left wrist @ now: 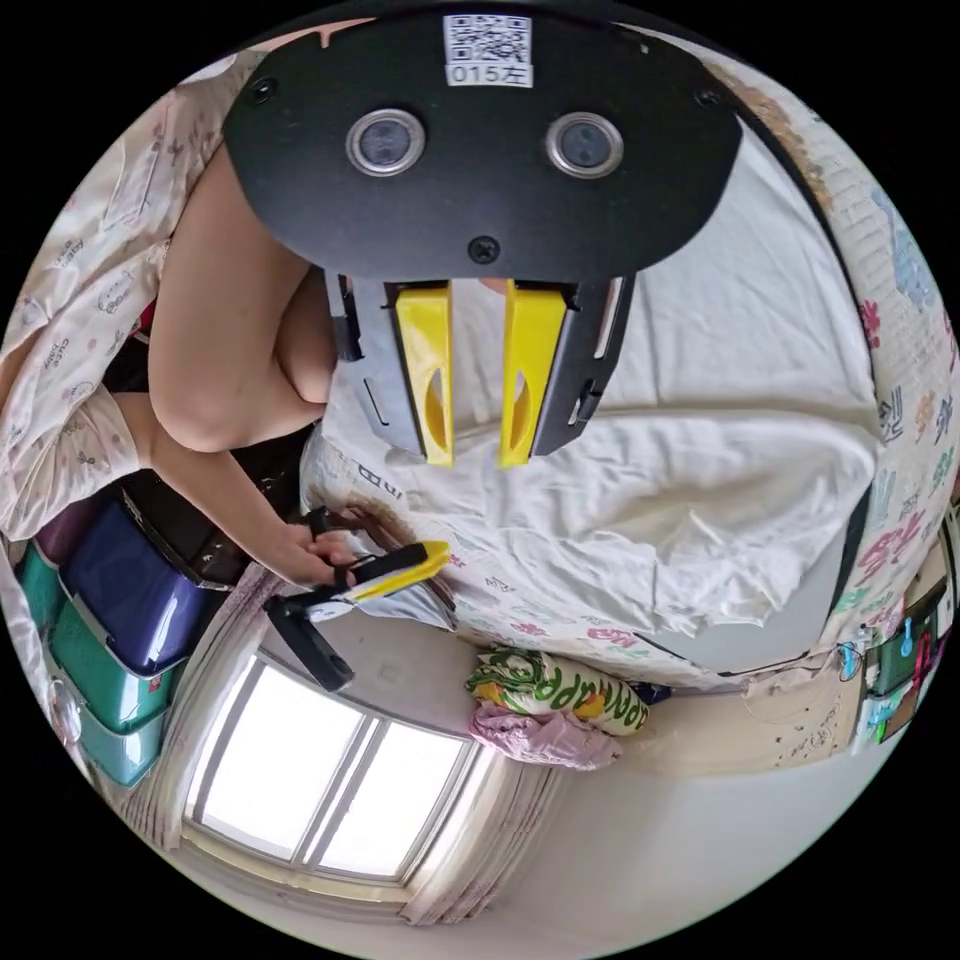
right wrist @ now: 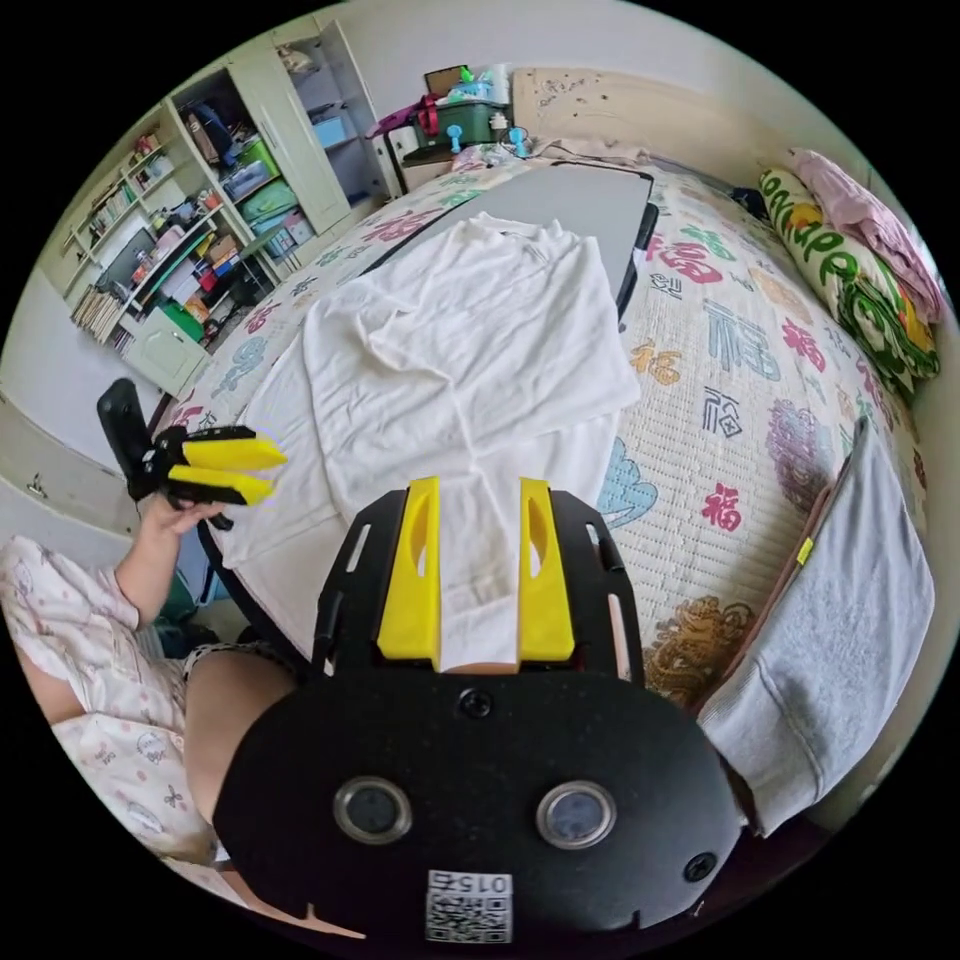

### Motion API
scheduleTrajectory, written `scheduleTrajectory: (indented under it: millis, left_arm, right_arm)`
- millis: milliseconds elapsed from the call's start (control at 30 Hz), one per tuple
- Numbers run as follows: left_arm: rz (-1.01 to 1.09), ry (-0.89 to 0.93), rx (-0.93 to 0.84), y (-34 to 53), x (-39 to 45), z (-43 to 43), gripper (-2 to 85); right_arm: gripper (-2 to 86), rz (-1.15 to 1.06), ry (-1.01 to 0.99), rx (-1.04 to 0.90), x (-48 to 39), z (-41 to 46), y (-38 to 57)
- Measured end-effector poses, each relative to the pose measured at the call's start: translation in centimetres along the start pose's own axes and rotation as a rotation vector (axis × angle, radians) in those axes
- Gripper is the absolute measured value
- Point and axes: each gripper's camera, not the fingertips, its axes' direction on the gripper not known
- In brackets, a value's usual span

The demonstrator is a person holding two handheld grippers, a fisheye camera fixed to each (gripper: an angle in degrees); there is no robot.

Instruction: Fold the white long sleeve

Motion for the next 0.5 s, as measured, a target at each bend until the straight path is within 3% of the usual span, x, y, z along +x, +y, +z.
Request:
scheduleTrajectory:
  millis: [200, 500]
  left_arm:
    - [0.026, -0.004, -0.04, 0.6, 5.6, 7.7, 8.6]
    - [0.043, -0.115, -0.099, 2.0, 11.1, 17.7, 11.1]
  right_arm:
    - [11.2, 0.102, 0.011, -0.034, 4.1, 1.7, 4.4]
    - [5.0, 0.134, -0.178, 0.053, 10.4, 0.1, 9.7]
